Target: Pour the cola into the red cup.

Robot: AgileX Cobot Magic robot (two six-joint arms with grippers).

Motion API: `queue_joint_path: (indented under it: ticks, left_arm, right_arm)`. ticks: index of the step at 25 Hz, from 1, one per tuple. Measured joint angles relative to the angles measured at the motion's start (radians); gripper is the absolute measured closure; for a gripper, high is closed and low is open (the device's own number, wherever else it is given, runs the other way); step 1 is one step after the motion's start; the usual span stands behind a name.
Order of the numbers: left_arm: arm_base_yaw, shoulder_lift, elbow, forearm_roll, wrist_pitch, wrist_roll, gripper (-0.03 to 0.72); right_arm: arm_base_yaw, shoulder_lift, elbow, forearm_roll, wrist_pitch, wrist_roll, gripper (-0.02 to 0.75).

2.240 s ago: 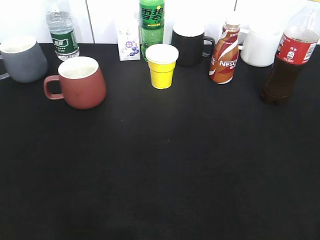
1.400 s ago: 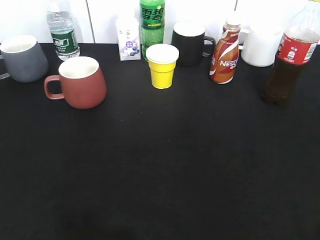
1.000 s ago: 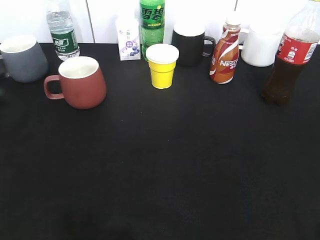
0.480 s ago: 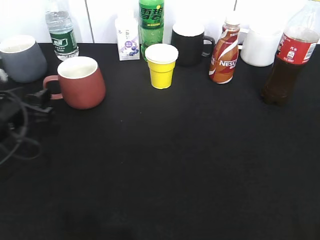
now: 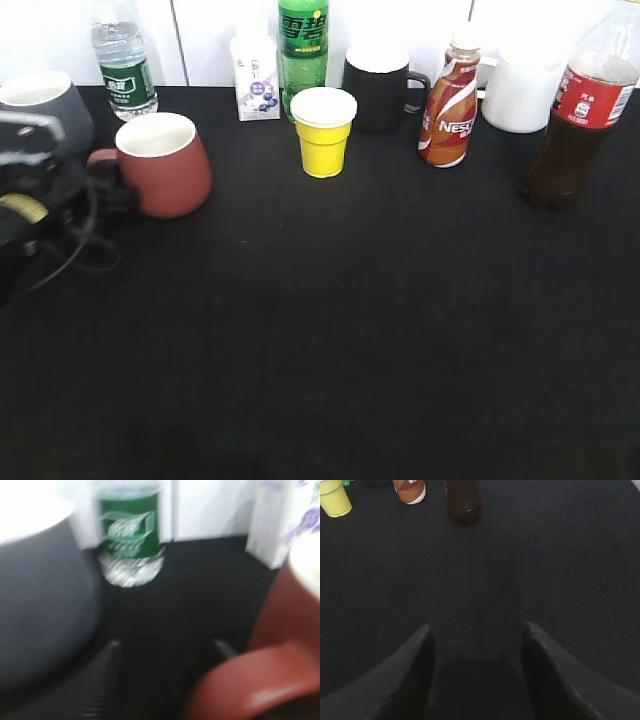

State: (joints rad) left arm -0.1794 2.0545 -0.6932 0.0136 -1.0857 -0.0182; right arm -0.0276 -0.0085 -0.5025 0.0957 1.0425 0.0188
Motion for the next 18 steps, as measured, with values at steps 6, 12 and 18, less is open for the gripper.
queue_joint_path:
  ticks: [6,12,18]
  left_arm:
    - [0.0,0.011,-0.03,0.032,0.006,0.001,0.593]
    - [-0.001,-0.275,0.182,0.268,-0.038,-0.018,0.602]
    - [-0.001,-0.364,0.198,0.51,-0.062,-0.146,0.603]
  right_arm:
    - [0.0,0.0,0.0,0.0,0.0,0.0,0.311]
    - [0.0,0.0,0.0,0.0,0.0,0.0,0.311]
    - [0.0,0.0,0.0,0.0,0.0,0.0,0.311]
